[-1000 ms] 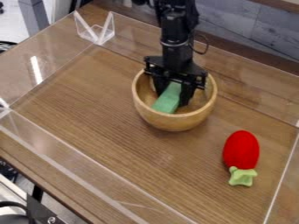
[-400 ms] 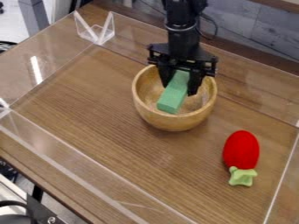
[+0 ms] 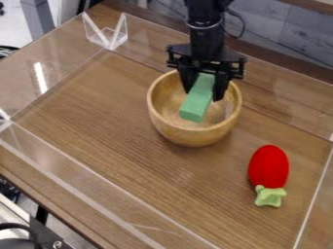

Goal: Remove the green stick from the brown bowl and put it on the table

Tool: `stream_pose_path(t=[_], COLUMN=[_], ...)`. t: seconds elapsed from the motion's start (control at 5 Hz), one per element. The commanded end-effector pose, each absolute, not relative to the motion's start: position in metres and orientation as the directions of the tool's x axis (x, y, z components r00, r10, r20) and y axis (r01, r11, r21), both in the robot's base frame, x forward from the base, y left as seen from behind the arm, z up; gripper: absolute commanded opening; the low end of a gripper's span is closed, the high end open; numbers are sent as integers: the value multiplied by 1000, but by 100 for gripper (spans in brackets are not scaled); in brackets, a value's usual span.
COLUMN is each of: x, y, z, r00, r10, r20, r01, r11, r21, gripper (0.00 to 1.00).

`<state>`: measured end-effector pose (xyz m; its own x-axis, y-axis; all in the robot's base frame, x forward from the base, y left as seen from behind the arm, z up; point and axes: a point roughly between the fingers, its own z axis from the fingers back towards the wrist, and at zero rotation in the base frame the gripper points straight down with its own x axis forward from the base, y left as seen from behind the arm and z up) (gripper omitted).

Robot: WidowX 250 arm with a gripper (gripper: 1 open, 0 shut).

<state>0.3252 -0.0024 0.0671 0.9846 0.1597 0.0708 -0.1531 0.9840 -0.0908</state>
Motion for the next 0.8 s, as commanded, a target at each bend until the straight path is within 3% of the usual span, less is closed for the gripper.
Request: stream_pose_path(t=[0.0, 0.4, 0.6], x=[329, 319, 311], y=[-1, 0, 0], z=[81, 112, 125], r00=[981, 967, 977], r10=[139, 212, 153], r20=[137, 142, 146], r01=[-126, -198, -137], r11=[987, 974, 984], r21=[-101, -109, -118], gripper=[0, 0, 0])
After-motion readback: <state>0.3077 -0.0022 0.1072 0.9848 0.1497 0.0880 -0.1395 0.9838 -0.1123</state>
